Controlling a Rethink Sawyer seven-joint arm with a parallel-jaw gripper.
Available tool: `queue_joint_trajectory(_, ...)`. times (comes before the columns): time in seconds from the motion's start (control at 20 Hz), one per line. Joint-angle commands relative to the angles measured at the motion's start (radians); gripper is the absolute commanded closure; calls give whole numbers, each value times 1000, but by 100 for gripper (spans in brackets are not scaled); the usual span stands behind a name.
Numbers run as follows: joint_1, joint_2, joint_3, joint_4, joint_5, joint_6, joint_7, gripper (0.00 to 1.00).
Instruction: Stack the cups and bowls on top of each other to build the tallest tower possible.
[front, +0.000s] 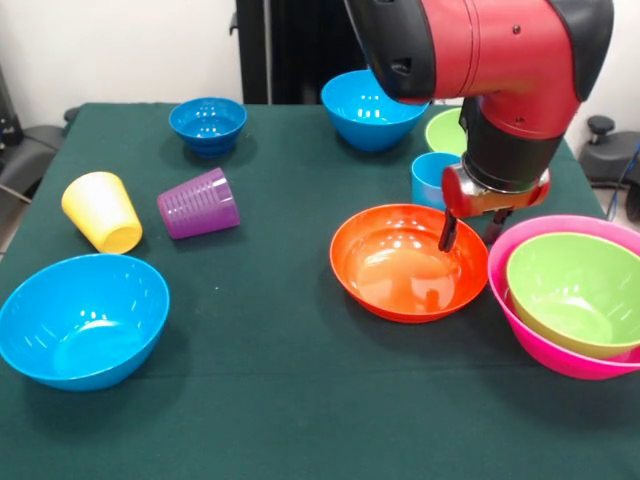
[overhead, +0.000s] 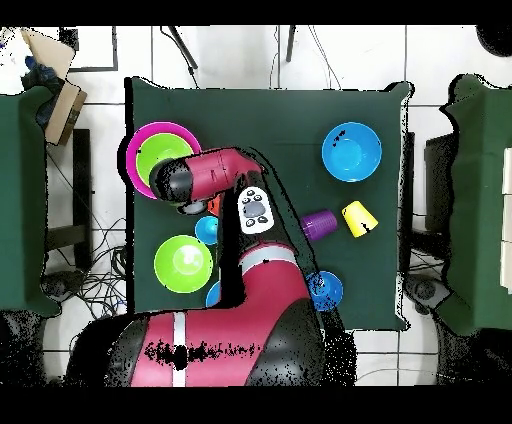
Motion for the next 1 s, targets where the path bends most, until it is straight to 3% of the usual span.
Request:
queue_joint_trajectory(0.05, -2, 75, 11, -24, -26, -43, 54, 0)
queue_joint_trajectory(0.6, -3, 71, 9, -21, -25, -51, 48, 0)
queue_joint_trajectory(0.65, -3, 71, 11, -22, -27, -53, 45, 100)
queue_joint_trajectory(1.0, -8, 72, 16, -25, -28, -50, 31, 100)
